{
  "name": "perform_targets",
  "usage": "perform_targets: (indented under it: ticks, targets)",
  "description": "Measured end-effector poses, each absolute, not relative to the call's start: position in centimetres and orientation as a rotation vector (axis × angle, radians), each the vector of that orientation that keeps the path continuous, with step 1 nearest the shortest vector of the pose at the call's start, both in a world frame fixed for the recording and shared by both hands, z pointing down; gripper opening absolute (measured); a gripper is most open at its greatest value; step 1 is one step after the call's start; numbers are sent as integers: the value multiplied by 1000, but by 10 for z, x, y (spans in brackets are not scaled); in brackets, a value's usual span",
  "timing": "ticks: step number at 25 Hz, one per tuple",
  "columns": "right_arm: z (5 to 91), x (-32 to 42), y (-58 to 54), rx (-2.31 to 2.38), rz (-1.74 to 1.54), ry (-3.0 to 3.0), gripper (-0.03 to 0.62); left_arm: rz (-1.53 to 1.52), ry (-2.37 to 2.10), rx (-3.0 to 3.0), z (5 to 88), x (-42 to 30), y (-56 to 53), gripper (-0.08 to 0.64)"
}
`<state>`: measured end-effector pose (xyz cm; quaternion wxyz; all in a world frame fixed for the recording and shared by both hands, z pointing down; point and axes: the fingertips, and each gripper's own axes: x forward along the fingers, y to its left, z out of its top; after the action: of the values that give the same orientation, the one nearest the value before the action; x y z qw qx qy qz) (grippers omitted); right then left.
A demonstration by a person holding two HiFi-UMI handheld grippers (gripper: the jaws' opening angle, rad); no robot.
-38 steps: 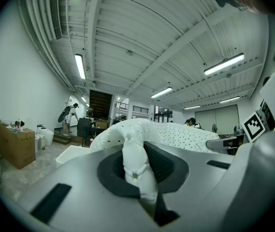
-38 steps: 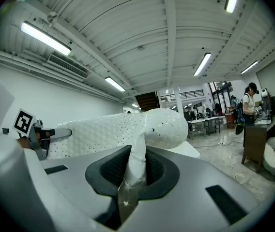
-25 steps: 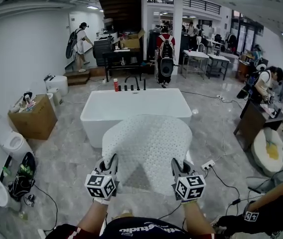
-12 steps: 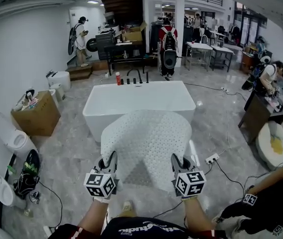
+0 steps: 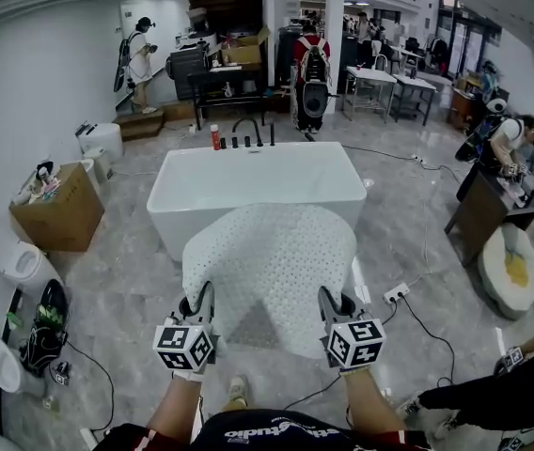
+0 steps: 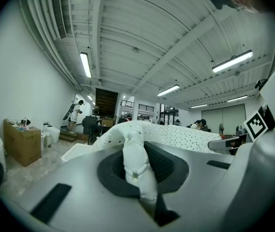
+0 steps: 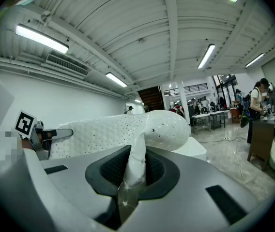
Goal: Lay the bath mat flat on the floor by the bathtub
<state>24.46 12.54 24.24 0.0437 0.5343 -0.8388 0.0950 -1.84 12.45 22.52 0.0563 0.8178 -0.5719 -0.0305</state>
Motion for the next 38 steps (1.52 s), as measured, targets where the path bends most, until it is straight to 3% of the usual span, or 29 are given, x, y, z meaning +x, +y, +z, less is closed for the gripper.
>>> perform_targets:
  ticks: [38]
  targets:
    - [234,107,-69,1687,266,-2454,63,-125,-1633,2553,219,-137,-92,35]
